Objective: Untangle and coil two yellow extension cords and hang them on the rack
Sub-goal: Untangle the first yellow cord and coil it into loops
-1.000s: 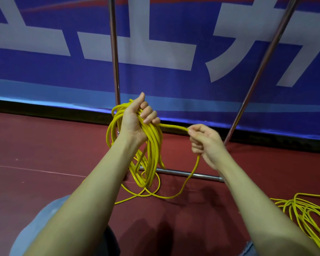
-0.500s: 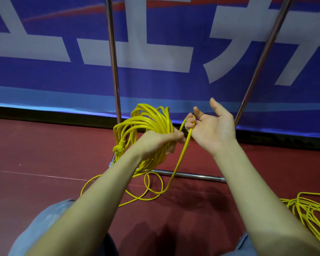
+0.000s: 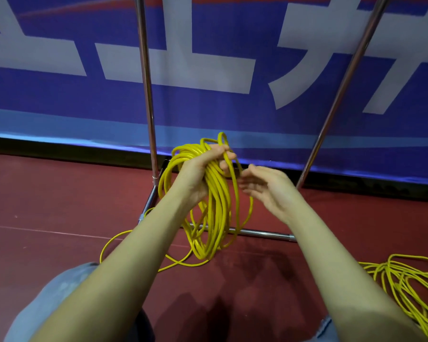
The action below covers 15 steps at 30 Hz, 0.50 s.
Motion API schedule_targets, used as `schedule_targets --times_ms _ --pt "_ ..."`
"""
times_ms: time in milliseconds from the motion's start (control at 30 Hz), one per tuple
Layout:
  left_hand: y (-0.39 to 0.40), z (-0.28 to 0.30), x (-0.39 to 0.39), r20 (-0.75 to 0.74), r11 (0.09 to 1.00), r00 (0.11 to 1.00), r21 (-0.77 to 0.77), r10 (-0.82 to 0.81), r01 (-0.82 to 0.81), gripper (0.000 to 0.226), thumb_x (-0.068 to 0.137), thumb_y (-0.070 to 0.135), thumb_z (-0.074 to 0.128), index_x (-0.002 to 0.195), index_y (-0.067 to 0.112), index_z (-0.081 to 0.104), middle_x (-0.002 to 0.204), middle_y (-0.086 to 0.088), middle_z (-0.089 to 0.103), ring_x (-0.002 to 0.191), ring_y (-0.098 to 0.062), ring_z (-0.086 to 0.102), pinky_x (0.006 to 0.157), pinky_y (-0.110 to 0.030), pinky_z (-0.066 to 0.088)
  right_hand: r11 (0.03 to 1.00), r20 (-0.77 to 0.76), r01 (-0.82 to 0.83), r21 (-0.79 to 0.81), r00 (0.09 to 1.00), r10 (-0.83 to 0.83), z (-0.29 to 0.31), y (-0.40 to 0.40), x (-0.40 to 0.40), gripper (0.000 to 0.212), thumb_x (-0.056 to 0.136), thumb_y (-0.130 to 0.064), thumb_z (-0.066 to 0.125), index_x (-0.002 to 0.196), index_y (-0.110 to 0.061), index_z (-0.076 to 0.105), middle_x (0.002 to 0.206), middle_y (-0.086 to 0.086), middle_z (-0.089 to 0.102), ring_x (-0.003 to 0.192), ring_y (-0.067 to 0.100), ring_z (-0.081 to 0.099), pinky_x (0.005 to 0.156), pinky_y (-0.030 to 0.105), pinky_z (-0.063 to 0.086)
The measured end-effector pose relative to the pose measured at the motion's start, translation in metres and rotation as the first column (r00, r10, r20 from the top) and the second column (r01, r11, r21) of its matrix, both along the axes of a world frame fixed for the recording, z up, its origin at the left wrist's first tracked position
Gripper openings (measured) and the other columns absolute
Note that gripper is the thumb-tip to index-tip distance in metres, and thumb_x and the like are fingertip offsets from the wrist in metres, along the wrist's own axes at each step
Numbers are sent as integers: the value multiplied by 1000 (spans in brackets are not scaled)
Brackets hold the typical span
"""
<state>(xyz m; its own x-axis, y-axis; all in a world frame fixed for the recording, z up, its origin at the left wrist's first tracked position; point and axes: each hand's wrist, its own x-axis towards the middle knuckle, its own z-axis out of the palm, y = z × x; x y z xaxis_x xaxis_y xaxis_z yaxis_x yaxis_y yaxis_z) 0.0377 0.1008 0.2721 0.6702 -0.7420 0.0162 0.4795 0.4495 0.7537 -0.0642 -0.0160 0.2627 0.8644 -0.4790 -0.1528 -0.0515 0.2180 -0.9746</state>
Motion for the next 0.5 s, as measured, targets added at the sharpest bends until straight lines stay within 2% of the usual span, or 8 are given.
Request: schedule_targets --times_ms 67,100,200,267,367,500 --pt "0 1 5 -92 1000 996 -4 21 -21 28 94 8 46 73 5 65 60 -6 57 43 -10 48 45 -21 44 977 -52 -197 -79 980 194 -2 5 -3 16 93 -14 52 89 -7 66 76 2 70 72 14 65 70 21 50" --pt "1 2 7 -112 999 993 3 34 -34 26 94 9 48 75 7 65 63 -6 59 44 -10 49 46 -22 43 962 -59 -246 -121 969 241 -2 8 -3 12 91 -11 55 92 -8 67 78 1 71 73 12 66 71 20 51" --pt "2 3 10 -138 998 988 8 63 -63 10 94 8 48 92 4 58 81 -7 70 46 -7 50 47 -20 45 950 -26 -208 -231 978 208 -1 11 -1 13 85 4 58 88 -6 66 68 0 71 63 10 67 69 22 55" --pt "5 6 11 -117 997 991 54 64 -58 13 94 9 49 99 3 59 91 -9 72 46 -7 49 49 -19 46 958 17 -171 -230 984 179 6 12 -1 13 86 5 57 86 -5 65 63 0 69 59 10 66 64 23 57" --pt "10 9 12 -85 984 996 181 13 2 14 93 6 48 95 2 61 84 -10 73 42 -8 48 46 -17 44 990 159 -96 -106 981 112 21 8 -2 15 90 2 50 89 -5 63 62 -1 66 55 11 64 59 24 56" --pt "13 3 2 94 900 967 397 -237 182 16 90 -1 46 89 0 62 77 -11 72 48 -9 55 42 -17 41 974 295 13 226 952 -81 35 0 -4 14 94 -1 44 90 -3 58 62 1 66 56 13 66 57 26 57"
